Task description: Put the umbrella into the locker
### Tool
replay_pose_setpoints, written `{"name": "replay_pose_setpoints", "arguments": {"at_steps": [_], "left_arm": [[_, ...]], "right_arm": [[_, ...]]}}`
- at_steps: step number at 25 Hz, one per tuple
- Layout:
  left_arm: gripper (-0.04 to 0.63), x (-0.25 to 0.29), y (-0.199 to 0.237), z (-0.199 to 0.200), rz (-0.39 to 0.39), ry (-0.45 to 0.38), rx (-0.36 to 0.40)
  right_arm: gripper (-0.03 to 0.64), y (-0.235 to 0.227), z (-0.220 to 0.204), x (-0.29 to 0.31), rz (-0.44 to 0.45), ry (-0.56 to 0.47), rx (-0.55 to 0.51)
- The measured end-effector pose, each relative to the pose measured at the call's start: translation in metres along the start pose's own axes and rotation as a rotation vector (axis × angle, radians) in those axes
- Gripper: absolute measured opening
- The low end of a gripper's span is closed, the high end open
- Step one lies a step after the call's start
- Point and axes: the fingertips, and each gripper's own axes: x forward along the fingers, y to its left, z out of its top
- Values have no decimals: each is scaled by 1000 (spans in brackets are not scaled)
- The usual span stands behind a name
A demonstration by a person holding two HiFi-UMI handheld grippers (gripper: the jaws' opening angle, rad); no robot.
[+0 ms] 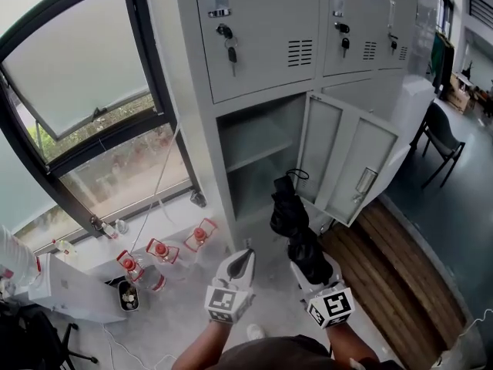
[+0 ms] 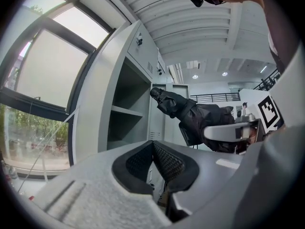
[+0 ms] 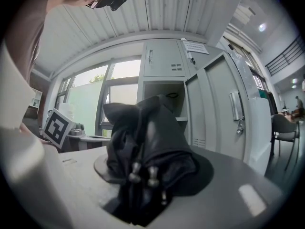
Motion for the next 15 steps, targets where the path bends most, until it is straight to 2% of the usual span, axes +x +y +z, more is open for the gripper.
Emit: {"name": "replay_pose_setpoints", "arguments": {"at_steps": [9,15], "left_arm": [[5,9,38,6,24,-3,-7],[5,22,53,10,84,-7,1]], "right_arm": [[235,-5,14,46,19,-10,-8],[235,-16,26,76,72,-28,6]]}}
